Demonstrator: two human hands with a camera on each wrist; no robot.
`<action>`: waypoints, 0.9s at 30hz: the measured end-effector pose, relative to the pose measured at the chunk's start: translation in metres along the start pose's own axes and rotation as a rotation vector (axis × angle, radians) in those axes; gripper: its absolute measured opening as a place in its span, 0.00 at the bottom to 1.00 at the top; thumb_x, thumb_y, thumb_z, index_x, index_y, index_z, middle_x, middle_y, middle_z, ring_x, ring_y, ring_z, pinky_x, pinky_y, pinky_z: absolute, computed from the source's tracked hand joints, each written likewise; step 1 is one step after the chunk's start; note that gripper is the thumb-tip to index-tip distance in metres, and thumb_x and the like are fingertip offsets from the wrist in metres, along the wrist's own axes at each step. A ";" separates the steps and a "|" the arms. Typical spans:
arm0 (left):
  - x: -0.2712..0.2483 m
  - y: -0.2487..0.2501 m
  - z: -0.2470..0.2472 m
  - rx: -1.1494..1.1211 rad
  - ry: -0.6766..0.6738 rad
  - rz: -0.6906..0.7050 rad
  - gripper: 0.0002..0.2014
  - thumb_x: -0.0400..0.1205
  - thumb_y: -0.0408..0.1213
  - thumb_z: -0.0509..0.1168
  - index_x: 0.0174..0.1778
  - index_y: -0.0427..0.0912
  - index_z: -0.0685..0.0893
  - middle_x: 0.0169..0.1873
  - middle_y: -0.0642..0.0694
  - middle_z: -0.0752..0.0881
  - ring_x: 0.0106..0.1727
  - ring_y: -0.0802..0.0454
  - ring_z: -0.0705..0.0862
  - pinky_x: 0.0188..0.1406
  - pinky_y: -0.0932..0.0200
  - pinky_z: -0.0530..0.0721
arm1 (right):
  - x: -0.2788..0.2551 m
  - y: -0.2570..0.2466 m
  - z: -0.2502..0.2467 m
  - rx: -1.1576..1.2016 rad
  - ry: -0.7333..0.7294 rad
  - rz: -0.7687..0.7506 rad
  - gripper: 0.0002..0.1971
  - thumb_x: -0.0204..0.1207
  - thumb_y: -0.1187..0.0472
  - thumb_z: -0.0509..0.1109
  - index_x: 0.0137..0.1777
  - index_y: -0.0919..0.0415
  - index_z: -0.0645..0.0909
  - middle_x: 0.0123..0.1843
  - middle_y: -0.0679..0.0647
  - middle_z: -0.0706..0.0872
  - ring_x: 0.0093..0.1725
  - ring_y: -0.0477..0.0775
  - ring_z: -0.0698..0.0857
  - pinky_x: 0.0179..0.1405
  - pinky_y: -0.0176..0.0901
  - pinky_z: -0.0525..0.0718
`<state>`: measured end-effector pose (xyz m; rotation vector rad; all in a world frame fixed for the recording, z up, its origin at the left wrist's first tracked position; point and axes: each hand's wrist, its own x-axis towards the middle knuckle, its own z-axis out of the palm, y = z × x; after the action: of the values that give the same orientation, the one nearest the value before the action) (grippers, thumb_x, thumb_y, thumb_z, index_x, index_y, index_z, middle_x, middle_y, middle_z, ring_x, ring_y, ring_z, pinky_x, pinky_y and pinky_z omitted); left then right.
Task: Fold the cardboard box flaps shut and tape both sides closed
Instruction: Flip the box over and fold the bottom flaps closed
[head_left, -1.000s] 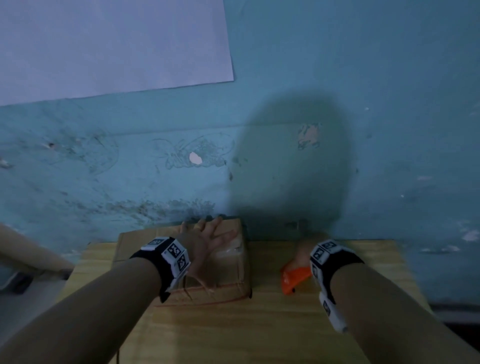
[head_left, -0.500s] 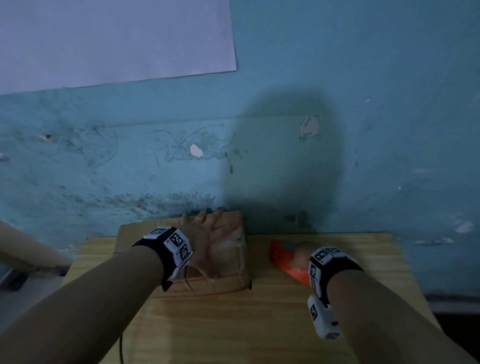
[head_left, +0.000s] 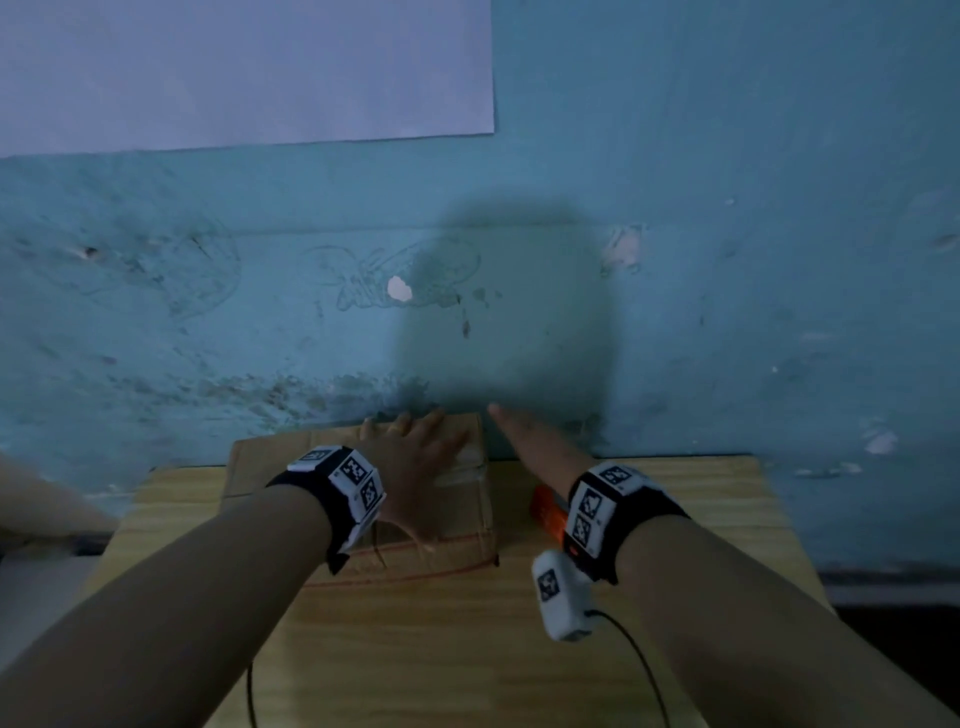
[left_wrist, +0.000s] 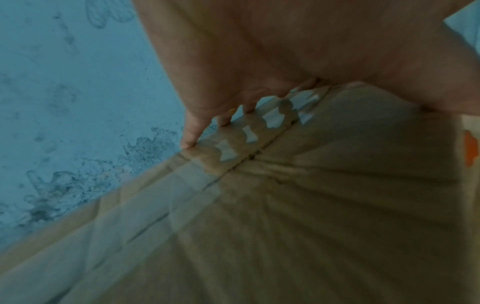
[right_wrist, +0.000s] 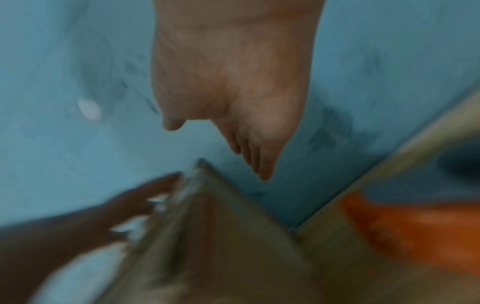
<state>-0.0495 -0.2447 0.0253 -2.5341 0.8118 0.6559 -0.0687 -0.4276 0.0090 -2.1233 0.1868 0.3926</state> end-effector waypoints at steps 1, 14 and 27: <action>0.000 0.000 0.002 -0.013 0.008 -0.007 0.66 0.60 0.71 0.72 0.83 0.56 0.34 0.85 0.46 0.37 0.85 0.35 0.45 0.77 0.24 0.55 | -0.002 -0.011 0.005 0.100 -0.035 -0.032 0.28 0.86 0.45 0.49 0.82 0.59 0.61 0.84 0.55 0.63 0.83 0.55 0.61 0.80 0.44 0.55; 0.003 -0.009 0.019 -0.099 0.077 0.020 0.68 0.60 0.72 0.71 0.83 0.53 0.32 0.84 0.47 0.33 0.85 0.38 0.38 0.77 0.22 0.48 | 0.007 -0.014 0.058 0.260 0.054 -0.010 0.29 0.84 0.43 0.52 0.78 0.61 0.67 0.78 0.60 0.71 0.79 0.56 0.69 0.76 0.41 0.61; -0.007 -0.042 0.046 -0.510 0.262 -0.152 0.53 0.68 0.75 0.47 0.85 0.49 0.43 0.86 0.47 0.46 0.86 0.48 0.48 0.83 0.41 0.48 | -0.003 -0.007 0.076 -0.155 0.195 0.099 0.35 0.86 0.45 0.50 0.85 0.59 0.41 0.74 0.64 0.77 0.71 0.63 0.79 0.68 0.49 0.75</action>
<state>-0.0426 -0.1872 0.0016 -3.1590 0.5764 0.5386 -0.0849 -0.3603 -0.0236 -2.3117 0.3865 0.2639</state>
